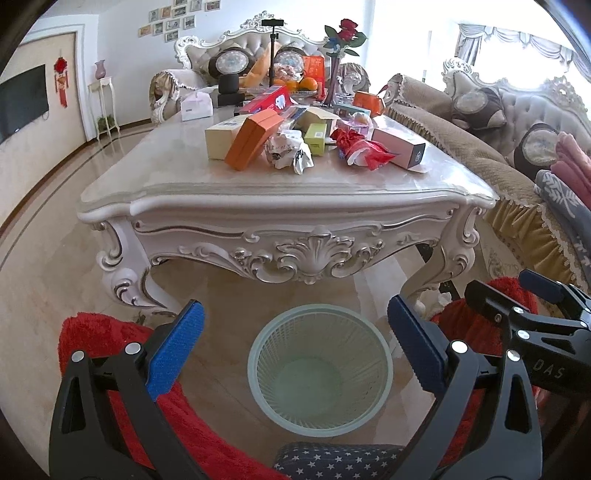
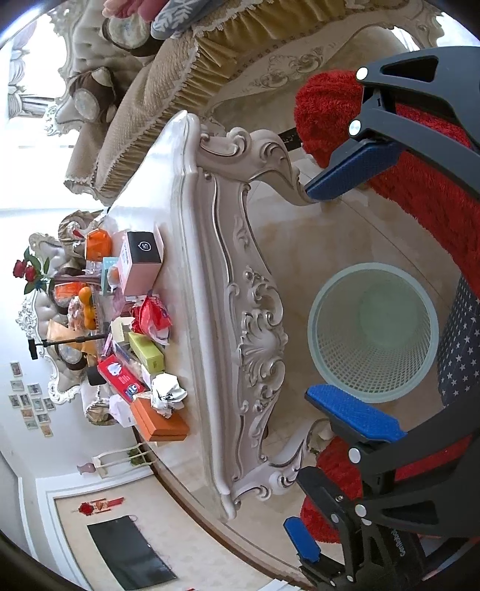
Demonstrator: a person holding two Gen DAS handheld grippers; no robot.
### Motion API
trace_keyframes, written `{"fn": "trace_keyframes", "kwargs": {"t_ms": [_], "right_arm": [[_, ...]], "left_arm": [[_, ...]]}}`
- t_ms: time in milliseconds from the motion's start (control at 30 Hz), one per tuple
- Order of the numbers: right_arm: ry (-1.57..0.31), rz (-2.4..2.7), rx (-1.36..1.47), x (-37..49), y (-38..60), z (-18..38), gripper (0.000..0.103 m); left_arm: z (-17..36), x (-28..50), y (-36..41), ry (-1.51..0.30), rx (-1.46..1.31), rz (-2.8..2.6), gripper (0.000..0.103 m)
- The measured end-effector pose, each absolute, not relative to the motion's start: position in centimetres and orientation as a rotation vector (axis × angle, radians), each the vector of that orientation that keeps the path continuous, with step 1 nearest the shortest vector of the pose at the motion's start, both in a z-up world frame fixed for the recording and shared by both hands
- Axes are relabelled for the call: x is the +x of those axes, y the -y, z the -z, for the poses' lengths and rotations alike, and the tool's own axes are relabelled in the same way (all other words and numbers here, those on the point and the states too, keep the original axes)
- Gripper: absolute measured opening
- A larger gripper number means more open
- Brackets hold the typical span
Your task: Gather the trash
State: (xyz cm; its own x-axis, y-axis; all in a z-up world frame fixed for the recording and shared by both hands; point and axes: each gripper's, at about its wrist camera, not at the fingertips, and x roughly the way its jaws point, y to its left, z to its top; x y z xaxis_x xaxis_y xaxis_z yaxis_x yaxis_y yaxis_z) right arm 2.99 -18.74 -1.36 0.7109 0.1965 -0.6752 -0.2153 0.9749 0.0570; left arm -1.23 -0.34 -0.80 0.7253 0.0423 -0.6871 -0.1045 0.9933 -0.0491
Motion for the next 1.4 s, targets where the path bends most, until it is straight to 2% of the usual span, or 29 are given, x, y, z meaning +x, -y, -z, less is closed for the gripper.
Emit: {"fn": "trace_keyframes", "kwargs": {"t_ms": [1400], "right_arm": [[-0.76,-0.225,-0.021,2.97,18.97,1.81,0.096]], "left_arm": [[1.56,-1.28,0.29,-0.779,-0.075,-0.092,0.096]]}}
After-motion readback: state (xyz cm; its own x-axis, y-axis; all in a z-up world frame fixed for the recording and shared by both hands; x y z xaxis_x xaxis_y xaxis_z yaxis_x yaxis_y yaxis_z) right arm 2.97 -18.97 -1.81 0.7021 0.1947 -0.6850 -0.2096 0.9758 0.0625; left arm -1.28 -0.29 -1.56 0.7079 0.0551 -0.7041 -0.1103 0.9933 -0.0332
